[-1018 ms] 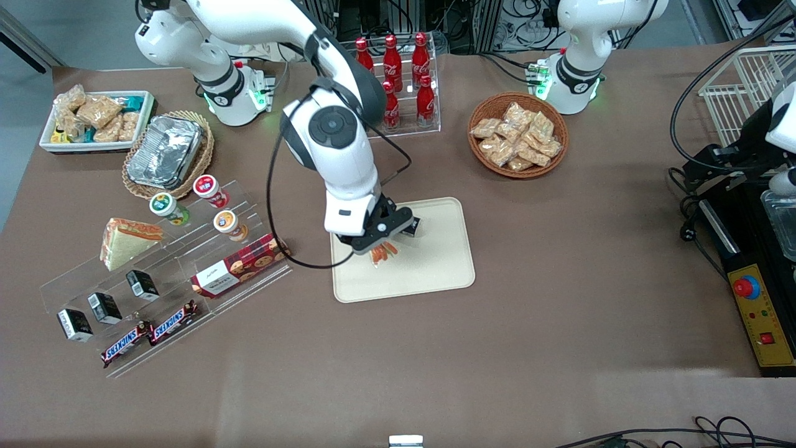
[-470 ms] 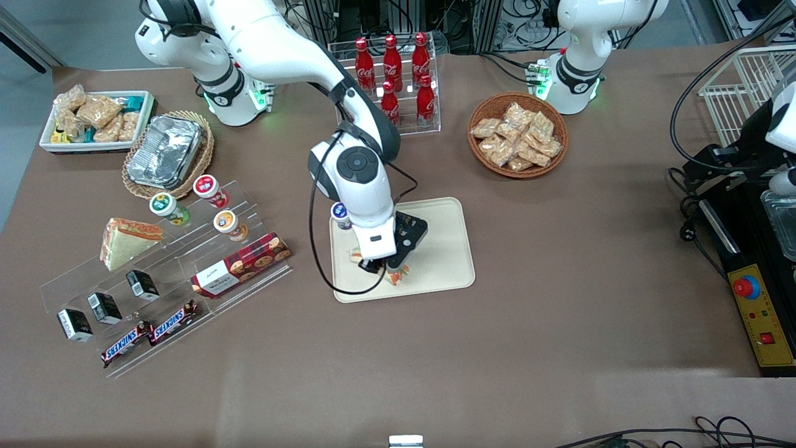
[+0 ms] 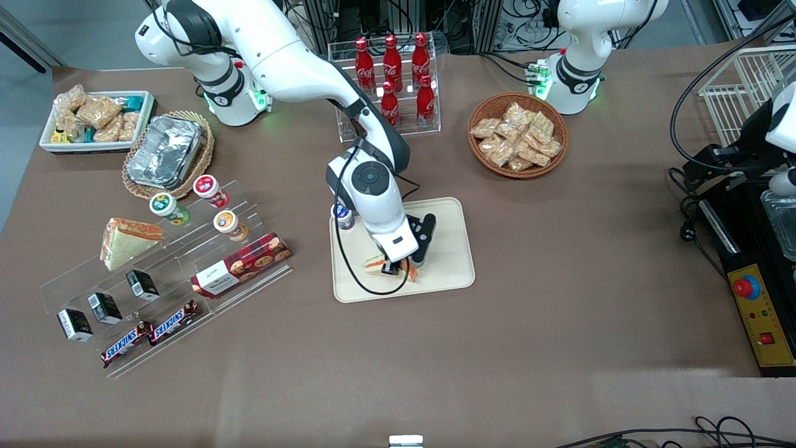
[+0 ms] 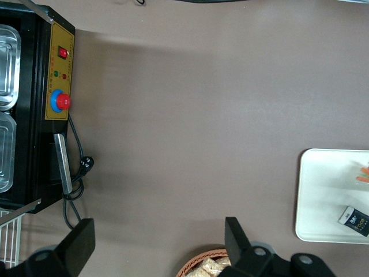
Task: Place sandwich on tray
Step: 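Carry the sandwich over the cream tray and lower it beside the black box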
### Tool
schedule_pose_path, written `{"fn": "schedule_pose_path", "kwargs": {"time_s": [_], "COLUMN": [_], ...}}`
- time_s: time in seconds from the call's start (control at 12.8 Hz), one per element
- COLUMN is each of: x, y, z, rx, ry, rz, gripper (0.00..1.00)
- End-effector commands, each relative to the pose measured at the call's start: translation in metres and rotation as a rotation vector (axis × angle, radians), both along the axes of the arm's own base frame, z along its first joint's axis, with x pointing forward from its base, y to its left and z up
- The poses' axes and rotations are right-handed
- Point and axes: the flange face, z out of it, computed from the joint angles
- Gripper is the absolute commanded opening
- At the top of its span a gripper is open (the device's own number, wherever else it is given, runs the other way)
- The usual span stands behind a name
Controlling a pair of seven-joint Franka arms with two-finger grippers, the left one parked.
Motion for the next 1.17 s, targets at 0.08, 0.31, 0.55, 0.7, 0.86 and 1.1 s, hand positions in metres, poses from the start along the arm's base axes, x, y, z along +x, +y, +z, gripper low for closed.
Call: {"fn": "schedule_pose_path", "kwargs": {"time_s": [0.08,0.31,0.55,0.7,0.86,1.1], "x": [0.005,0.005,0.005,0.006,0.008,0.009], "y": [-0.001,-0.001,-0.001,0.0,0.0,0.002], "z": [-0.012,-0.019,-0.024,-0.028,-0.024,-0.016], "rx": [0.046,0.026,0.019,0.022,0.032,0.076], "ry": [0.009,-0.002,-0.002,-0.006,-0.028,-0.026], "rz": [0.167,0.234,0.253,0.241,0.244,0.21], "gripper": [0.19,0.19,0.33,0.83,1.0,1.0]}}
